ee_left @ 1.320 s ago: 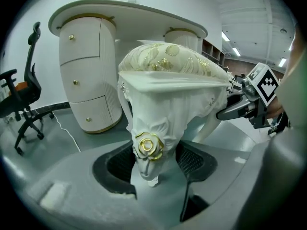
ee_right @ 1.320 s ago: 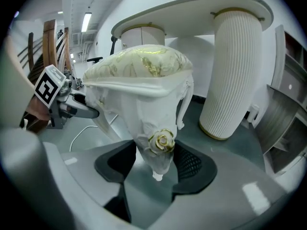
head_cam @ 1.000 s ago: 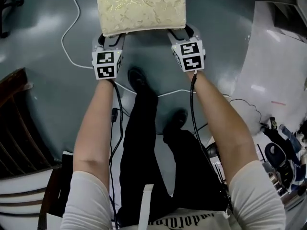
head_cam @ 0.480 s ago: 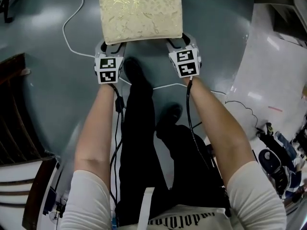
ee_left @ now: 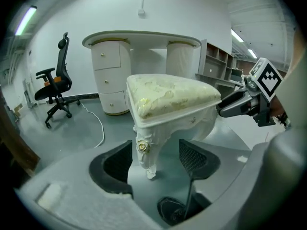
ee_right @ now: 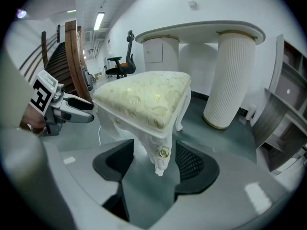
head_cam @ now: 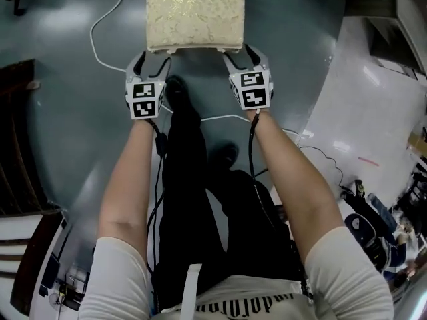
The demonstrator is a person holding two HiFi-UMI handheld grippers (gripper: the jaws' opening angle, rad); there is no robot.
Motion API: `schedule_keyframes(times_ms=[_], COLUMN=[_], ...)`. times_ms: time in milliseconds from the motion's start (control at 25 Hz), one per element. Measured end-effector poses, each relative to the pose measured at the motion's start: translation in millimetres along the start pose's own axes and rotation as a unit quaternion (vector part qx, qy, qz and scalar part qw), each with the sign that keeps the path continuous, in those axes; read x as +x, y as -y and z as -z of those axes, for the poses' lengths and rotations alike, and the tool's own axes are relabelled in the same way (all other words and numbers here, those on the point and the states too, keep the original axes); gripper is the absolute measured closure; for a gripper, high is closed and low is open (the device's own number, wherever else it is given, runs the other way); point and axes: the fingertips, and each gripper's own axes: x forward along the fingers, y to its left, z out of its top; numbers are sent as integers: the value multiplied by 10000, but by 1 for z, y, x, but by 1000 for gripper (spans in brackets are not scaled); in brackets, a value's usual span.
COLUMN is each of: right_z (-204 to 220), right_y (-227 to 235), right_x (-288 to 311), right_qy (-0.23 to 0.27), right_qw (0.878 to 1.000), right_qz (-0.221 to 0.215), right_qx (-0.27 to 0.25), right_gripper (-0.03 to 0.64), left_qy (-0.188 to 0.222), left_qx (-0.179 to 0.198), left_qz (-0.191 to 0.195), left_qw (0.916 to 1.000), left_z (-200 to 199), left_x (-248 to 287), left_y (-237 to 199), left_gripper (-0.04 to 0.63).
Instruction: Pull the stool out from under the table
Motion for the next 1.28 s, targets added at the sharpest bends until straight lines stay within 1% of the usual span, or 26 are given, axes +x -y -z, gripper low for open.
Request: schedule_keyframes(times_ms=[160, 280, 400, 520, 680, 840, 960, 1160, 1200, 1280], right_z=[-32, -60, -94, -132, -188, -245, -282, -327, -335, -348], right_y=[-9, -11, -11, -11, 4, 15, 15, 5, 3, -1], right_x=[-43, -82, -125, -170, -247, -330, -388, -479, -496, -531], right_qy=[110, 202, 325, 463, 723, 1112, 1414, 1777, 1847, 1984], right_qw=[9999, 9998, 9994, 9988, 9970, 9932, 9890, 9825, 9810, 9778], right_qz=[-42, -73, -77, -170, -264, -343, -425, -538, -561, -613], right_qx=[19, 18, 19, 40, 11, 95, 57, -177, -199, -259], right_gripper=[351, 364, 381, 404, 466, 534, 577, 621, 620, 618], left_qy=[87, 173, 281, 435, 660, 896, 1130, 1514, 1572, 1668], left_qx=[-63, -195, -257, -179, 76, 28, 35, 98, 125, 157], left_qz=[-2, -3, 4, 105, 344, 721, 897, 1083, 1120, 1202], left_qw=[9999, 9997, 9993, 9988, 9972, 9934, 9895, 9825, 9811, 9785], left_z=[-30, -59, -97, -140, -206, -268, -314, -383, -394, -414], left_x=[-43, -78, -118, -160, -221, -284, -330, -406, -420, -445], left_y=[14, 27, 39, 50, 75, 104, 128, 163, 170, 185], left_gripper=[276, 276, 284, 305, 361, 427, 481, 574, 586, 588])
